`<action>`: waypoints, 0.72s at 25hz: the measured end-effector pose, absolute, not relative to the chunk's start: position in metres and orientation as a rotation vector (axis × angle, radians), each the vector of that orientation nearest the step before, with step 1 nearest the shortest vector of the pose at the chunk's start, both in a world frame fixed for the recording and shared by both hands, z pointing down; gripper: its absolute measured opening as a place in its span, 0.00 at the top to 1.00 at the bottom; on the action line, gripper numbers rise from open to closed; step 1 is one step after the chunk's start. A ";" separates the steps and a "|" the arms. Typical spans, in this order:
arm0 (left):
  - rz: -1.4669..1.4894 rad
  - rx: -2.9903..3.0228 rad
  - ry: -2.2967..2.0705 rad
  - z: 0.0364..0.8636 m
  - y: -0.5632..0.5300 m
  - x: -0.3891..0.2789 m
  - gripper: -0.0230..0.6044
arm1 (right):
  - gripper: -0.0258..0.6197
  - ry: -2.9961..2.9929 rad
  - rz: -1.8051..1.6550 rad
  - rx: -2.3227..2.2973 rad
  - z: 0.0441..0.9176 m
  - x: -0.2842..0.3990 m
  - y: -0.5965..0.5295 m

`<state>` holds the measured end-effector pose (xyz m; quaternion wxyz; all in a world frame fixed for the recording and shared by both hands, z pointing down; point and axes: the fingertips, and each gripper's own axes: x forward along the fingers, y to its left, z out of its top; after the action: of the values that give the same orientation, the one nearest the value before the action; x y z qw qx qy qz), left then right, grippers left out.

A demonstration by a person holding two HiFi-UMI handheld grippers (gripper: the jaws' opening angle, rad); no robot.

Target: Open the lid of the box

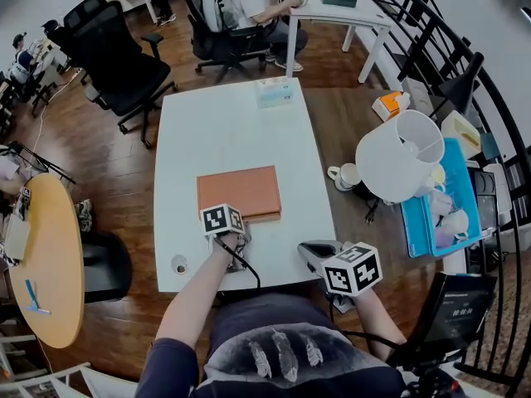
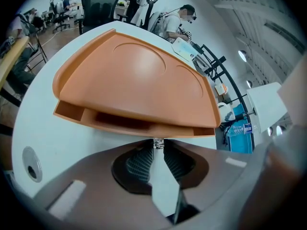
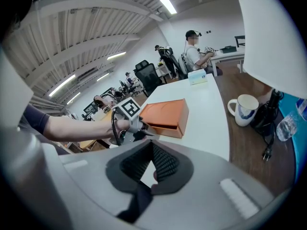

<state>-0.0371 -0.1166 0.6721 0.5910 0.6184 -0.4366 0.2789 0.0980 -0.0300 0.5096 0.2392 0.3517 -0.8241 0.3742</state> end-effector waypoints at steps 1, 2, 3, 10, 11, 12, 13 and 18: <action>0.645 1.437 -1.012 0.672 -0.114 -0.037 0.83 | 0.95 -2.257 1.024 0.961 0.510 0.097 -0.030; 0.640 1.437 -1.007 0.671 -0.111 -0.037 0.83 | 0.96 -2.257 1.025 0.960 0.510 0.097 -0.030; 0.633 1.438 -1.004 0.671 -0.108 -0.038 0.83 | 0.95 -2.256 1.026 0.960 0.510 0.096 -0.031; 0.558 1.433 -0.981 0.664 -0.090 -0.036 0.83 | 0.96 -2.249 1.032 0.947 0.510 0.093 -0.032; 0.544 1.431 -0.986 0.664 -0.090 -0.037 0.83 | 0.95 -2.248 1.031 0.944 0.510 0.092 -0.032; 0.528 1.427 -0.989 0.663 -0.089 -0.038 0.83 | 0.96 -2.247 1.031 0.941 0.510 0.091 -0.032; 0.510 1.422 -0.988 0.662 -0.089 -0.039 0.83 | 0.95 -2.246 1.032 0.940 0.511 0.091 -0.032; 0.467 1.403 -0.954 0.656 -0.089 -0.039 0.83 | 0.96 -2.234 1.033 0.934 0.512 0.090 -0.031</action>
<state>-0.0388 -0.0889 0.6565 0.6372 0.6146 -0.4178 0.2043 0.0903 -0.0307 0.5119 0.2519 0.3435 -0.8212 0.3796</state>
